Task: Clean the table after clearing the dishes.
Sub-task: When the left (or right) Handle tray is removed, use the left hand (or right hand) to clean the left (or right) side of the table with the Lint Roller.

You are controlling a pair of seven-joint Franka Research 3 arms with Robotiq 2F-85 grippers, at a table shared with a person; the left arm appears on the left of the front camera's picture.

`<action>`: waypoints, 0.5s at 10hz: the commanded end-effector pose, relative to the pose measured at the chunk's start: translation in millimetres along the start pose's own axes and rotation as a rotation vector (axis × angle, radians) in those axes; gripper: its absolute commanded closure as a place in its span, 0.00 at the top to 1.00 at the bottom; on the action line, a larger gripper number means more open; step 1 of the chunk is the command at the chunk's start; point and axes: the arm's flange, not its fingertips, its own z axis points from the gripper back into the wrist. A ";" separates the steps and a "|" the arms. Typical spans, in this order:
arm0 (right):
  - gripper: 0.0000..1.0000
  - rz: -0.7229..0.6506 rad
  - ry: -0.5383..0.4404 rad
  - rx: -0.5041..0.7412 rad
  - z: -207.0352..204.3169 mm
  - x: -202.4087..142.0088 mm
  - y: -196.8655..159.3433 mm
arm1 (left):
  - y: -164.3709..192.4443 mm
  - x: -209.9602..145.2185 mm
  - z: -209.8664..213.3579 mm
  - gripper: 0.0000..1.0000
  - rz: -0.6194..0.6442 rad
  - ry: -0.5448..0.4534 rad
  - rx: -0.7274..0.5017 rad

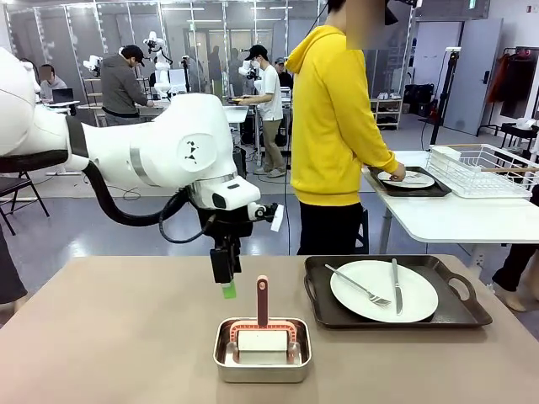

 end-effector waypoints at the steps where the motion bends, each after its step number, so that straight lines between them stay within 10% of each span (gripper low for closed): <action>1: 1.00 0.004 -0.003 0.002 1.2 -2.0 2.5 | -1.0 7.6 -9.8 1.00 0.007 0.012 0.034; 5: 1.00 0.004 -0.003 0.002 1.2 -2.0 2.5 | -3.1 28.4 -31.4 1.00 -0.024 0.013 0.018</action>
